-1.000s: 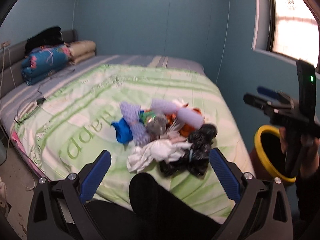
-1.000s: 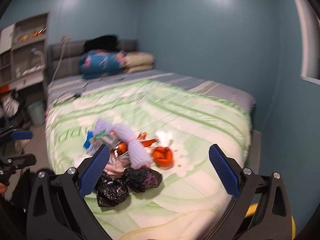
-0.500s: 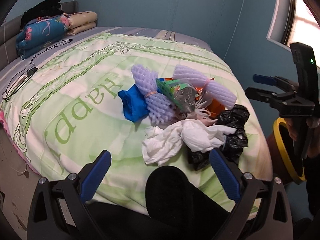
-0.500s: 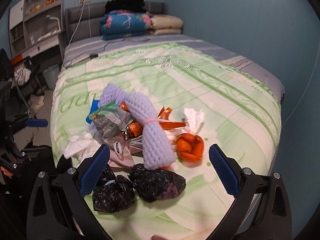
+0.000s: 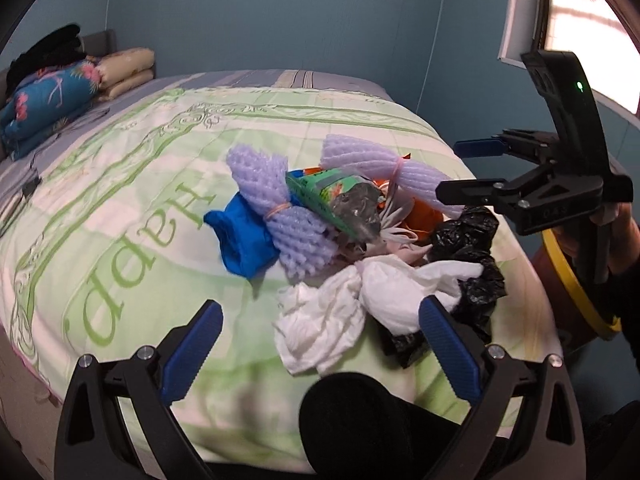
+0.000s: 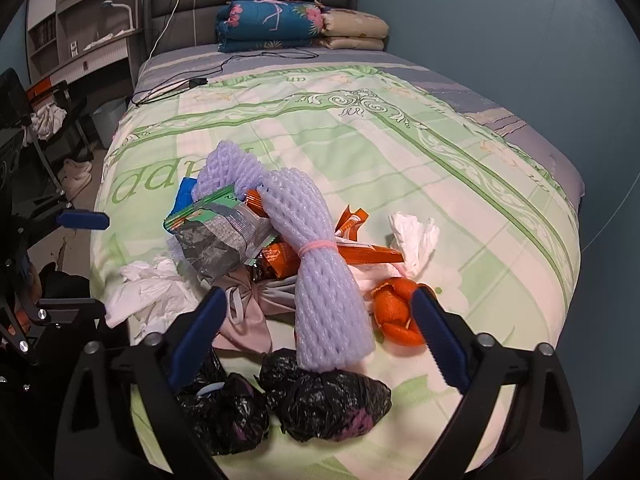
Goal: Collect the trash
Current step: 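Move the left tool toward the trash pile while the right tool approaches it too, then grasp the white tissue with the left tool while the right tool grasps the lavender foam net, then carry the white tissue over the yellow bin while the right tool carries the foam net there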
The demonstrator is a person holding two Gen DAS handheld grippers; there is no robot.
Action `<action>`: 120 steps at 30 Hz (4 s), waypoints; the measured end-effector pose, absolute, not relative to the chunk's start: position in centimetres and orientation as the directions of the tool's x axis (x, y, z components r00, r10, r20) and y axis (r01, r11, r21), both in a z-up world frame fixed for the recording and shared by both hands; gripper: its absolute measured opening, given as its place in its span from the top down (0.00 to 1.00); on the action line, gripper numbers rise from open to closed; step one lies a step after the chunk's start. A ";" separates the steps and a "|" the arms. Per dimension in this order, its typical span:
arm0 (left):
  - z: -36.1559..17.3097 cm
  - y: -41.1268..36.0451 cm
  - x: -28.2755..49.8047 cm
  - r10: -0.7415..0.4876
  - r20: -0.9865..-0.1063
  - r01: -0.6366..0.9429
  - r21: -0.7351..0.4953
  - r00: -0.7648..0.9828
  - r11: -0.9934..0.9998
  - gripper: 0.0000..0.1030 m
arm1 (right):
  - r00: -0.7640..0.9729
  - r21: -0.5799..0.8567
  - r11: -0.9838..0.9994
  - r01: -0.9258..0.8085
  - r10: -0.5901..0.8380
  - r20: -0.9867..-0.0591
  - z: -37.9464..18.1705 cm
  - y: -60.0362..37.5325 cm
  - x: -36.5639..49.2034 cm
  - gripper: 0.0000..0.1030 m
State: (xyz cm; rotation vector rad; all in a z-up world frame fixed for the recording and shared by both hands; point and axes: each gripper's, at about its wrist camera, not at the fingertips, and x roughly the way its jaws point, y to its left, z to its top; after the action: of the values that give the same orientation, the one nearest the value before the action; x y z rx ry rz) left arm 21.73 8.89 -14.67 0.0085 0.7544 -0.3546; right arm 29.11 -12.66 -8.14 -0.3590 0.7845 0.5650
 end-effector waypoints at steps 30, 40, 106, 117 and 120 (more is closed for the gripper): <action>-19.0 8.1 24.5 -0.410 -0.753 0.328 -0.270 0.514 0.905 0.46 | 0.489 0.003 0.819 -0.573 0.345 -0.801 -10.8 -11.9 31.3 0.60; -18.8 9.7 24.2 -0.433 -0.727 0.263 -0.344 0.532 0.901 0.81 | 0.482 0.051 0.819 -0.571 0.386 -0.787 -10.0 -12.2 30.4 0.71; -10.8 -25.3 17.0 -0.621 -0.753 0.790 -0.236 0.220 0.566 0.82 | 0.808 0.286 0.941 0.182 0.022 -0.589 0.5 -46.2 9.5 0.70; -11.6 -26.5 16.9 -0.611 -0.761 0.792 -0.230 0.216 0.566 0.71 | 0.794 0.301 0.931 0.207 0.020 -0.607 -0.5 -47.1 9.5 0.61; -11.5 -26.1 16.6 -0.621 -0.752 0.789 -0.236 0.221 0.566 0.57 | 0.797 0.311 0.924 0.221 0.012 -0.603 -0.4 -47.4 9.4 0.53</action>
State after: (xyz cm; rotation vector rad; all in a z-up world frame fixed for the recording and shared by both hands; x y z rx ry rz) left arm 16.63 -26.09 -11.53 0.2128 0.9249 -0.9852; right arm 9.37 -47.40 -0.43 0.3818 0.6416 -0.1151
